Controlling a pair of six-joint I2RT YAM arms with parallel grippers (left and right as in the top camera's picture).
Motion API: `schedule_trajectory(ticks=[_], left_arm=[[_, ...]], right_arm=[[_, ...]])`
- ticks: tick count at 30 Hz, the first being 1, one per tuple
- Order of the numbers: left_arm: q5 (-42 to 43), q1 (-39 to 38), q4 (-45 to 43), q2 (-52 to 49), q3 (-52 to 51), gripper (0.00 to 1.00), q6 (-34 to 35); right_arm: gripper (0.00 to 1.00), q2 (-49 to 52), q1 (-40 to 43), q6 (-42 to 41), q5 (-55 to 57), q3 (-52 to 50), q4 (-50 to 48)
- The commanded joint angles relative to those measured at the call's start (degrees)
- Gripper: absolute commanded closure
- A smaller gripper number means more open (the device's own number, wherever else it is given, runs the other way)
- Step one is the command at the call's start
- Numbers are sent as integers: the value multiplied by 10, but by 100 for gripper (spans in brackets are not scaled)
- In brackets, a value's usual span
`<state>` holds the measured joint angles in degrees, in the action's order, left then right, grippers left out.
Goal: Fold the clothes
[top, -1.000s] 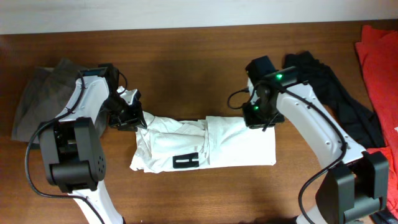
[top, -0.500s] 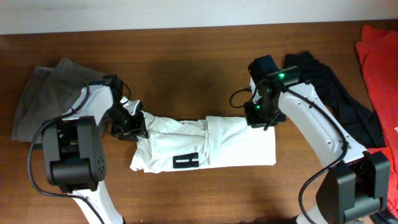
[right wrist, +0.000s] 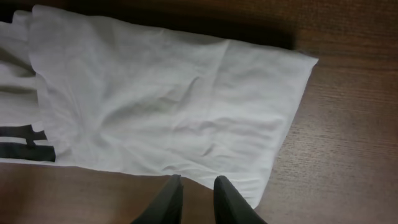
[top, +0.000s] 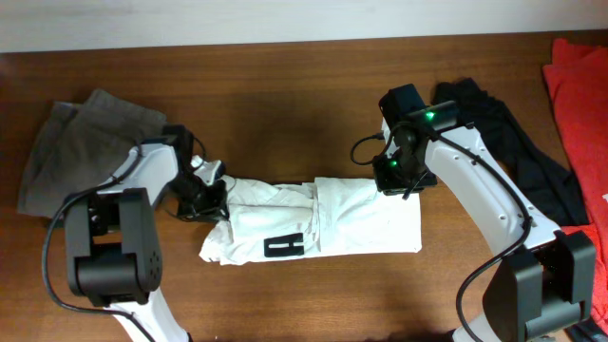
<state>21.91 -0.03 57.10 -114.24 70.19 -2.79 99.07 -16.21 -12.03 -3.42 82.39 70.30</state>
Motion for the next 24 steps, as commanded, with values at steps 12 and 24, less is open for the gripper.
schedule_trajectory(ticks=[12,24], left_arm=[[-86,49,53,33,61,100,21],[-134,90,167,50,200,99,21]], right_arm=[[78,-2,2,-3,11,-1,4],[77,-2,2,-3,11,-1,4]])
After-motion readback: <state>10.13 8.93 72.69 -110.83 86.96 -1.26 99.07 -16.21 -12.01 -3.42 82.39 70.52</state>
